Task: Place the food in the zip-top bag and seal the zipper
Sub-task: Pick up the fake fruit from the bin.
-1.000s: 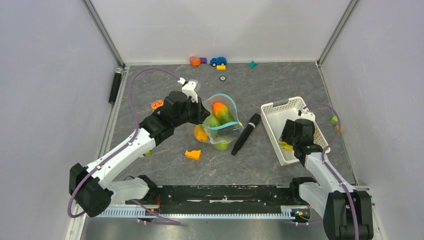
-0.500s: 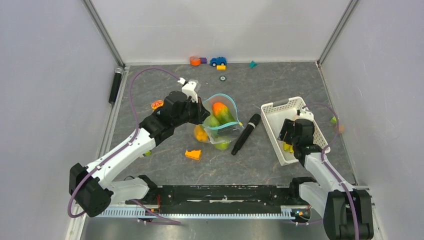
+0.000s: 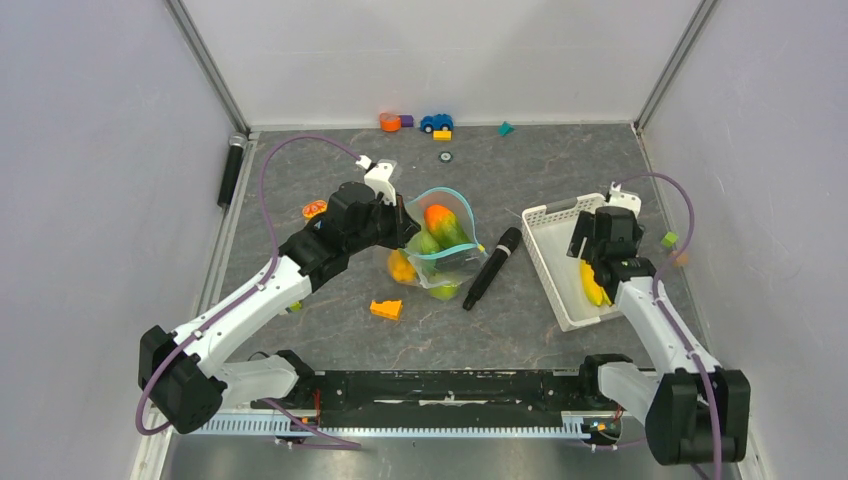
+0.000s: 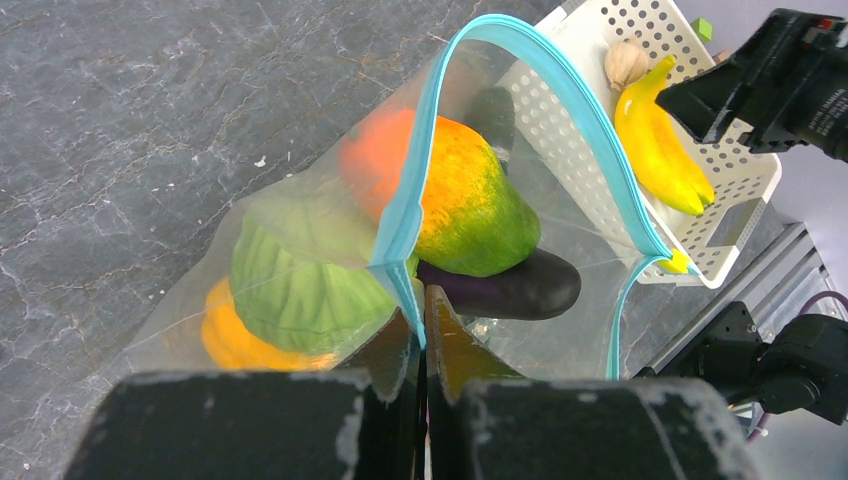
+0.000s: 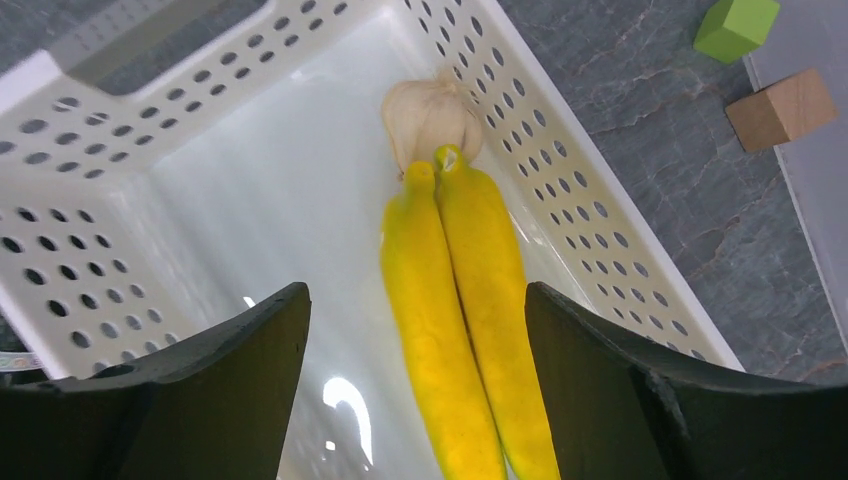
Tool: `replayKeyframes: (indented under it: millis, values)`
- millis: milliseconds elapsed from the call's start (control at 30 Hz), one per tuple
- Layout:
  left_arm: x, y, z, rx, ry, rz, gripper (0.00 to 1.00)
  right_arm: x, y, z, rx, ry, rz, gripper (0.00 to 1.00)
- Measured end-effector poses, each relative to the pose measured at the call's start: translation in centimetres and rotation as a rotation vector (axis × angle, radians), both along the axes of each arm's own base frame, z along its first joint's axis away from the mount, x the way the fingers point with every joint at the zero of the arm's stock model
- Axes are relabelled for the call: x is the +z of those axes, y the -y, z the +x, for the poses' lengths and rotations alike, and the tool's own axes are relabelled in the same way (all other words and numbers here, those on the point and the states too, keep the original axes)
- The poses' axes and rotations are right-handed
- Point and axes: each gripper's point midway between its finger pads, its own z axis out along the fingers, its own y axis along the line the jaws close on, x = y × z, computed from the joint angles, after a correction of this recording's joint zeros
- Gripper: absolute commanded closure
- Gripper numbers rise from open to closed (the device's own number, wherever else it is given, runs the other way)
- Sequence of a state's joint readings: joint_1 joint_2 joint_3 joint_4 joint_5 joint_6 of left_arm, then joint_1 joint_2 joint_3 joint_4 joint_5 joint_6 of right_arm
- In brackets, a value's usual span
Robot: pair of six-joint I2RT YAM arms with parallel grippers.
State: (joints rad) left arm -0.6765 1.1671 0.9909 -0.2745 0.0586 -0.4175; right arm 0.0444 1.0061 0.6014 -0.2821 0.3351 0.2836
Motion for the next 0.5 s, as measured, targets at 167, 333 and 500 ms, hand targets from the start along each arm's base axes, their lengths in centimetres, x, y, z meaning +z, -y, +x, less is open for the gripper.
replayKeyframes:
  millis: [167, 333, 500]
  values:
    - [0.0, 0.0, 0.0, -0.003, -0.001, -0.001, 0.95, -2.2, 0.7, 0.1, -0.005, -0.122, -0.028, 0.2]
    - [0.0, 0.0, 0.0, -0.003, -0.001, -0.001, 0.95, -3.3, 0.9, 0.3, 0.012, -0.16, -0.041, 0.25]
    - [0.0, 0.1, -0.1, -0.004, -0.001, -0.001, 0.95, -3.5, 1.7, 0.5, -0.008, -0.165, -0.085, 0.26]
